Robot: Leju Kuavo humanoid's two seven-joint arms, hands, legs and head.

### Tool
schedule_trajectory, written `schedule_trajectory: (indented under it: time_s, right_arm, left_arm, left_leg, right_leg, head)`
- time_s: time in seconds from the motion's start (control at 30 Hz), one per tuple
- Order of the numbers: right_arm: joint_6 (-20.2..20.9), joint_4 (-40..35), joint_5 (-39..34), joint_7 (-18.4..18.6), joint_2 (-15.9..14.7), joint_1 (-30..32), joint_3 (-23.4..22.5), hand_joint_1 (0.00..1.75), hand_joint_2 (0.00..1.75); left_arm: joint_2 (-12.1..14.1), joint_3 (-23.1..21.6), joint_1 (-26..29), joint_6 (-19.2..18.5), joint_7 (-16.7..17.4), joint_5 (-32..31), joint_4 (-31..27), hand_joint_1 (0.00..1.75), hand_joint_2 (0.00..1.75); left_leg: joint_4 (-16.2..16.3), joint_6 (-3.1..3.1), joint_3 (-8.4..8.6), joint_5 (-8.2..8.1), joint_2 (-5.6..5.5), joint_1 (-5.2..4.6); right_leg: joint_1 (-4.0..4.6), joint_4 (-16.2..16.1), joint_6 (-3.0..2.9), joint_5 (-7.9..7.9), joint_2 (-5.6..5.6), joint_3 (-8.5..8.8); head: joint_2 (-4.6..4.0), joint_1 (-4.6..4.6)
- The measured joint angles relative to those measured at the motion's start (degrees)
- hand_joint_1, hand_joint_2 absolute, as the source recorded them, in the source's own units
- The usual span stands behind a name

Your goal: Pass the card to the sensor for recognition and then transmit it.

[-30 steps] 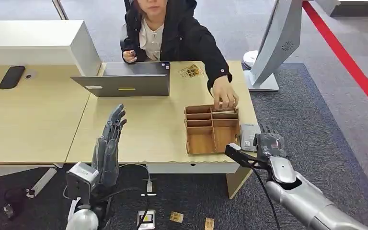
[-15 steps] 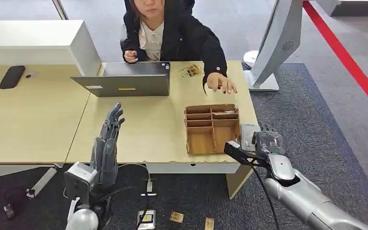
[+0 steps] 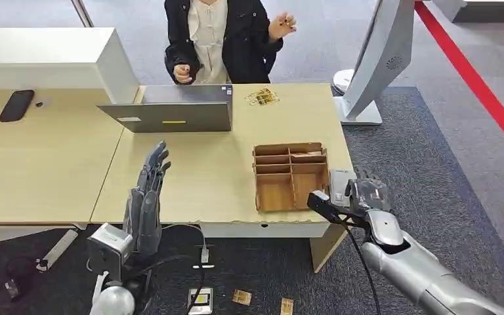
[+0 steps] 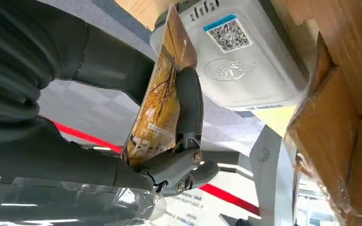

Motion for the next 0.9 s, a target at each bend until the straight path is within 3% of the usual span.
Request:
schedule_trajectory:
  time_s: [0.27,0.4,0.57,0.73,0.83,0.9]
  right_arm:
    - [-5.7,-5.84,4.77,5.57,-2.62,-1.45,-2.23,1.75,1.75]
    - [-6.12,-13.35,11.4,7.78,-4.89,-2.78,-5.96,1.75,1.75]
    - [-6.2,-22.14,17.33,7.93,-5.97,-3.03,-11.41,1.75,1.75]
    - [-10.54,-27.15,20.09,4.56,-5.05,-3.33,-14.65,1.75,1.75]
    - [-14.58,-28.85,14.07,-1.17,-3.19,-4.11,-15.63,1.75,1.75]
    - [-14.79,-29.53,11.32,-3.37,-1.77,-4.87,-15.65,1.75,1.75]
  left_arm:
    - [0.26,0.17,0.22,0.66,0.74,-0.33,-0.11,0.0,0.0]
    - [0.52,0.15,0.33,1.7,1.16,-0.33,-0.59,0.0,0.0]
    - [0.87,0.15,0.28,4.51,1.97,-0.67,-1.22,0.0,0.0]
    - [1.22,-0.31,-0.38,8.99,2.71,-1.18,-1.99,0.0,0.0]
    - [1.33,-0.77,-1.02,10.32,2.75,-1.07,-1.99,0.0,0.0]
    - [1.36,-0.92,-1.4,10.47,2.53,-1.01,-1.99,0.0,0.0]
  left_leg:
    - [0.0,0.0,-0.03,0.0,0.0,-0.02]
    - [0.0,0.0,-0.02,0.0,0.0,-0.02]
    - [0.0,0.0,-0.03,0.0,-0.01,-0.02]
    - [0.0,0.0,-0.04,0.0,-0.01,-0.02]
    - [0.0,0.01,-0.04,0.01,-0.01,-0.02]
    - [0.0,0.0,-0.02,0.01,0.01,-0.01]
  right_leg:
    - [-0.03,0.0,0.0,0.0,0.0,-0.03]
    - [-0.04,0.0,0.0,0.0,0.0,-0.03]
    - [-0.03,0.0,0.0,0.0,0.0,-0.02]
    - [-0.03,0.0,0.0,0.0,0.0,-0.01]
    - [-0.02,0.0,0.0,0.0,0.0,-0.01]
    - [-0.02,0.01,0.0,0.0,0.0,-0.02]
  head:
    - [0.0,-0.02]
    - [0.0,-0.02]
    - [0.0,0.0]
    - [0.0,-0.02]
    - [0.0,-0.02]
    - [0.0,-0.02]
